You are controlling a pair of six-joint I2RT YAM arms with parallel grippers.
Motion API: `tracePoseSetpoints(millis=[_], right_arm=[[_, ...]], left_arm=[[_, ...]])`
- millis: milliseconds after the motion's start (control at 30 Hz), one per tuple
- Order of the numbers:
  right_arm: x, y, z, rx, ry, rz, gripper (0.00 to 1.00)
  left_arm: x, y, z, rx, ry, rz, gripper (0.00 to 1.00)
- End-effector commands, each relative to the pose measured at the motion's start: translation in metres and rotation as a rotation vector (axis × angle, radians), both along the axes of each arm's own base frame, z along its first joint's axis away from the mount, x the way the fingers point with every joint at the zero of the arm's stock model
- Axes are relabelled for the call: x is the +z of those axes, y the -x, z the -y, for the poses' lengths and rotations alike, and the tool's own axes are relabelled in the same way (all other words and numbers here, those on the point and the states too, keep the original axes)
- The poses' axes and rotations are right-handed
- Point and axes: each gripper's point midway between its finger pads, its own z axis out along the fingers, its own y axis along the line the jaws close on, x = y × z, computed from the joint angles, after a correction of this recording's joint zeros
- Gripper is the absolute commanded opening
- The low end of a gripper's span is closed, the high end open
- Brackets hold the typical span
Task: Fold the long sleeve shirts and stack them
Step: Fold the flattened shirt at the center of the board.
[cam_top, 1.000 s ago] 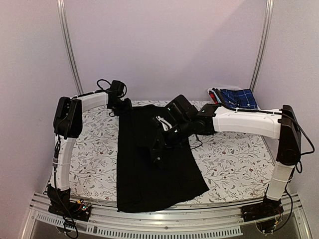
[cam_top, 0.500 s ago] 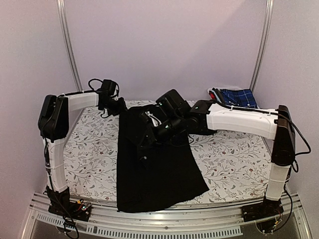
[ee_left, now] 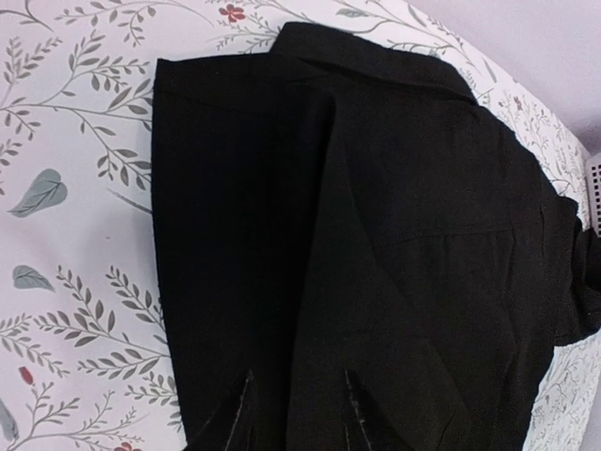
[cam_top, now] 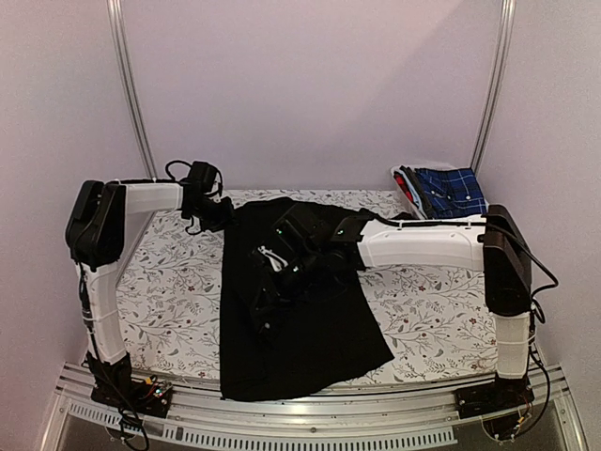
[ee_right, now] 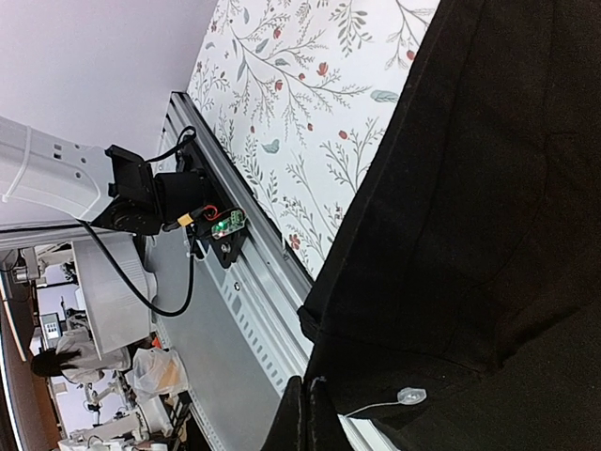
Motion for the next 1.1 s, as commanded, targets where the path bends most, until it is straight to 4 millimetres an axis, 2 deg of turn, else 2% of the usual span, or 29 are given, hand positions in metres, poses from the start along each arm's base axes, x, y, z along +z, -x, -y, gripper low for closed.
tracePoseSetpoints(millis=[0,267,400,500,833,900,967,1033,1067], right_arm=[[0.001,0.009,-0.012,0.028,-0.04,-0.012,0.0],[0.003,0.023,-0.017,0.046,-0.042,-0.019,0.0],[-0.005,0.033,-0.021,0.058,-0.03,-0.028,0.0],[-0.013,0.034,-0.02,0.052,-0.018,-0.034,0.0],[-0.016,0.03,-0.031,0.055,-0.035,-0.041,0.0],[-0.02,0.03,-0.032,0.063,-0.032,-0.042,0.1],[-0.026,0.028,-0.028,0.061,-0.018,-0.029,0.28],[-0.02,0.021,-0.022,0.045,-0.016,0.021,0.45],[-0.019,0.013,-0.017,0.03,-0.012,0.046,0.5]], left_arm=[[0.021,-0.002,-0.002,-0.011,0.017,0.058,0.28],[0.017,-0.001,0.001,-0.015,0.033,0.049,0.27],[0.014,0.0,0.001,-0.015,0.036,0.043,0.27],[0.012,0.001,0.001,-0.018,0.037,0.04,0.27],[0.006,0.002,0.003,-0.027,0.042,0.034,0.27],[0.004,0.004,0.003,-0.031,0.046,0.026,0.27],[0.003,0.006,0.003,-0.033,0.045,0.025,0.27],[0.005,0.007,0.003,-0.035,0.046,0.027,0.28],[0.006,0.007,0.003,-0.037,0.048,0.029,0.28]])
